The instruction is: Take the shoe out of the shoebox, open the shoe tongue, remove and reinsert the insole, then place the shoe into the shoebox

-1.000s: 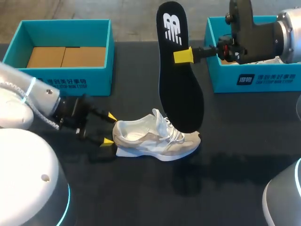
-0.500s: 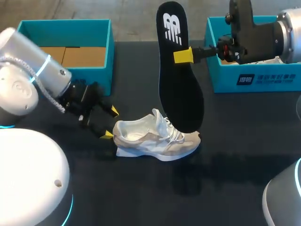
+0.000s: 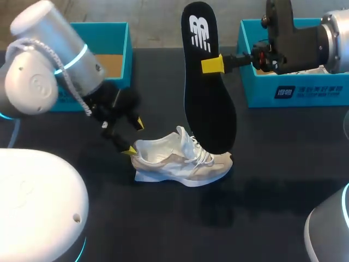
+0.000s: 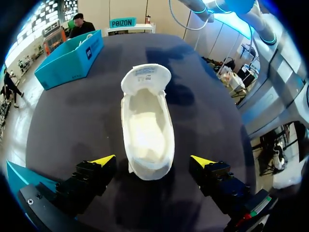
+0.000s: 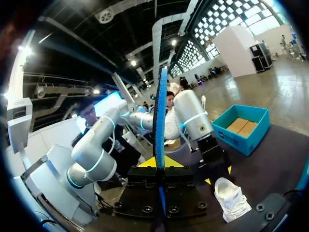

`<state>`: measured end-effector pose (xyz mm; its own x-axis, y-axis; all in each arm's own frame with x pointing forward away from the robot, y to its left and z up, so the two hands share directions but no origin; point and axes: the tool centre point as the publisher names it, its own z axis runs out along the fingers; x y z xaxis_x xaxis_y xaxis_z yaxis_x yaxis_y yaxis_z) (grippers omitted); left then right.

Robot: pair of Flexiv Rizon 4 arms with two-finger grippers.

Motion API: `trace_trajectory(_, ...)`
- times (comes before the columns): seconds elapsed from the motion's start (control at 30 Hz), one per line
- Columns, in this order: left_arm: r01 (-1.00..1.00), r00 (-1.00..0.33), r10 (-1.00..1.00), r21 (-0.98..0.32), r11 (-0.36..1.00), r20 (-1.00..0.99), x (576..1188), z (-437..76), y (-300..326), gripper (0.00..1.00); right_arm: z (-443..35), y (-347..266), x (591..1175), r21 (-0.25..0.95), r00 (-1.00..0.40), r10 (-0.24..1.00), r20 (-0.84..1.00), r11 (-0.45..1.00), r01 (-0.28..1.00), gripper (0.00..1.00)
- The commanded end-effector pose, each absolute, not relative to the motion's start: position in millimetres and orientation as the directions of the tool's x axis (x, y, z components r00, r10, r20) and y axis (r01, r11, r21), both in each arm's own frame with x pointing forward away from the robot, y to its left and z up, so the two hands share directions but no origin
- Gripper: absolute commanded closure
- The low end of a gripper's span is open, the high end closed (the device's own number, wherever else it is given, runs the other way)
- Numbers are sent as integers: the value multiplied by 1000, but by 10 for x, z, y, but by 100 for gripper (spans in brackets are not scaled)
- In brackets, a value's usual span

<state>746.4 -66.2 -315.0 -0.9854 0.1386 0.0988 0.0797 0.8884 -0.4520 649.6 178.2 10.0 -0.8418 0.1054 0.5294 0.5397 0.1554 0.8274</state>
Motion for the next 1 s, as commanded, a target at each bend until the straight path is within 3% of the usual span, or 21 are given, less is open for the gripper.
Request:
trace_trajectory(0.03,103,-988,134,-328,939,75,7424,-3107,-741,0,93,1801,6508,827,-842,105,530,156,540,100)
trace_trajectory(0.47,103,-988,134,-328,939,75,7424,-3107,-741,0,93,1801,6508,827,-842,105,530,156,540,100)
trace_trajectory(1.0,54,-994,72,-195,979,85,7402,-3168,-652,0,93,1801,6508,827,-842,105,530,156,540,100)
